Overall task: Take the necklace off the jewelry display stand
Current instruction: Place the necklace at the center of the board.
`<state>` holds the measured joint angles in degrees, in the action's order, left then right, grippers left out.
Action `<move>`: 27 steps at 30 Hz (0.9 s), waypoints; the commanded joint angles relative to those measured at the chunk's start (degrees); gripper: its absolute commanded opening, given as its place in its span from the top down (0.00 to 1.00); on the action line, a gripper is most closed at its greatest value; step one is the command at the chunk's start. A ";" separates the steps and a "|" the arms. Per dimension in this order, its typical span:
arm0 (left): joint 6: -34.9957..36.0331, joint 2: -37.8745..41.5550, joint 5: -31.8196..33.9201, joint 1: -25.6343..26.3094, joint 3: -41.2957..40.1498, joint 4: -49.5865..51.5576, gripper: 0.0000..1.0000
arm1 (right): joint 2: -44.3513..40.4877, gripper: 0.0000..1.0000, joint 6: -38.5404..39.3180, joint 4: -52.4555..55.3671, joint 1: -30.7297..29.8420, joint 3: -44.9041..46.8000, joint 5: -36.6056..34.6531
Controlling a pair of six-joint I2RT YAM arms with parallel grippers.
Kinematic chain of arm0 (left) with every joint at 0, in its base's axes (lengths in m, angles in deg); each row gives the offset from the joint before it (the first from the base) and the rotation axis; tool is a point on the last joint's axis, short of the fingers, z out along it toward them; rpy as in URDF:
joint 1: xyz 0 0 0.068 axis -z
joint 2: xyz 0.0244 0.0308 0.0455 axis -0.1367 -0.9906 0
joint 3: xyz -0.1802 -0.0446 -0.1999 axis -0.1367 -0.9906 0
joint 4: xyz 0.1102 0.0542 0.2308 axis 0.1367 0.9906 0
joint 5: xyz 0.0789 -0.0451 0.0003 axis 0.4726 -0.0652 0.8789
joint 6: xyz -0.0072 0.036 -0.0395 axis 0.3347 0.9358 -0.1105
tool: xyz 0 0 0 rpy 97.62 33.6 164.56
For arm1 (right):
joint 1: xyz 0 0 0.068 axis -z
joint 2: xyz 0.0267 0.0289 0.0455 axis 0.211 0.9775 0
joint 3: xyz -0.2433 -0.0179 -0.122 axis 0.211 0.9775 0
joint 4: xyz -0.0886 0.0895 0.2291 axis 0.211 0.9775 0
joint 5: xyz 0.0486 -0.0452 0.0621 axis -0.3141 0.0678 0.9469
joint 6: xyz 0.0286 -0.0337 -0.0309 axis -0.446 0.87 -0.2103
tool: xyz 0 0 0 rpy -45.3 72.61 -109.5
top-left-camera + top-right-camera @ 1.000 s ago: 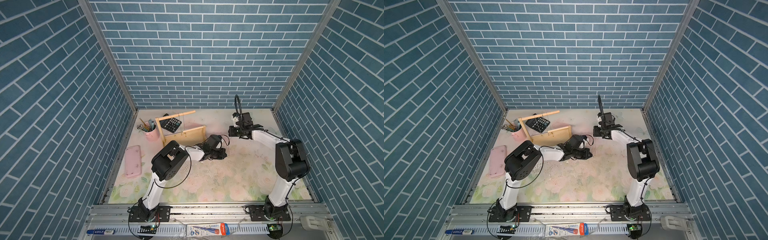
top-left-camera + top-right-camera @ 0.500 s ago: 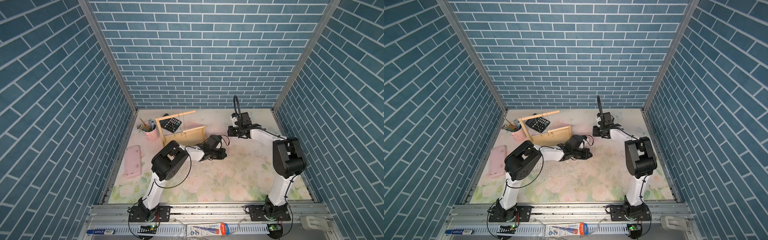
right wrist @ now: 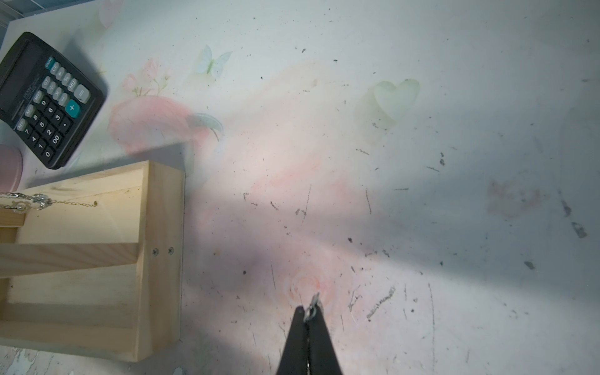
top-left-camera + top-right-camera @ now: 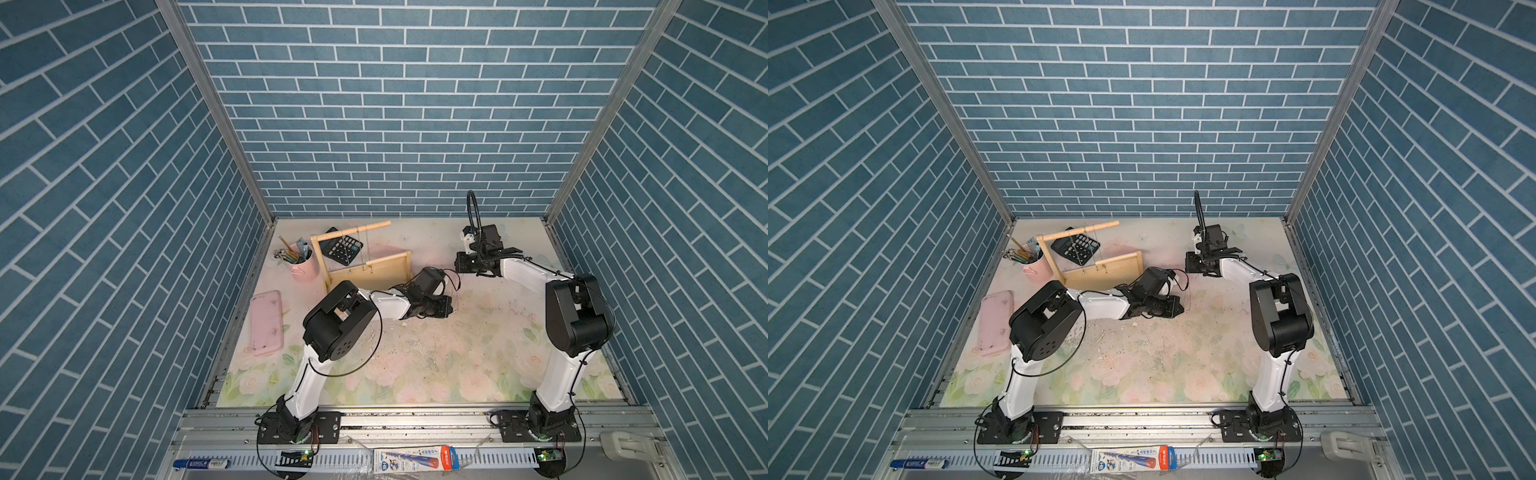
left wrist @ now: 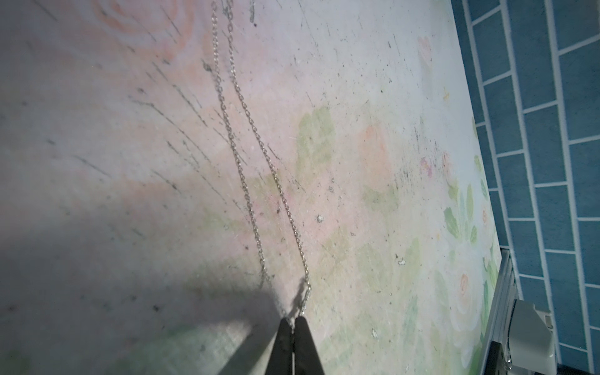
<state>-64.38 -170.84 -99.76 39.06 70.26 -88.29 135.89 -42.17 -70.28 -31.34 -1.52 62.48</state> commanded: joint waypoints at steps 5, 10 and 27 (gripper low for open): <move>1.58 -2.27 1.37 0.19 0.91 3.66 0.95 | 0.15 1.00 0.02 -0.06 0.26 0.34 0.88; 1.60 -2.47 1.45 0.19 1.15 4.00 0.92 | 0.10 1.00 0.11 -0.09 0.21 0.32 1.07; 2.00 -2.65 1.62 -0.07 2.43 4.92 0.85 | 0.28 1.00 0.08 -0.23 0.20 0.49 1.51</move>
<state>-63.37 -171.49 -99.11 39.04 71.75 -86.10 135.89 -42.15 -70.31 -31.34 -1.50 63.20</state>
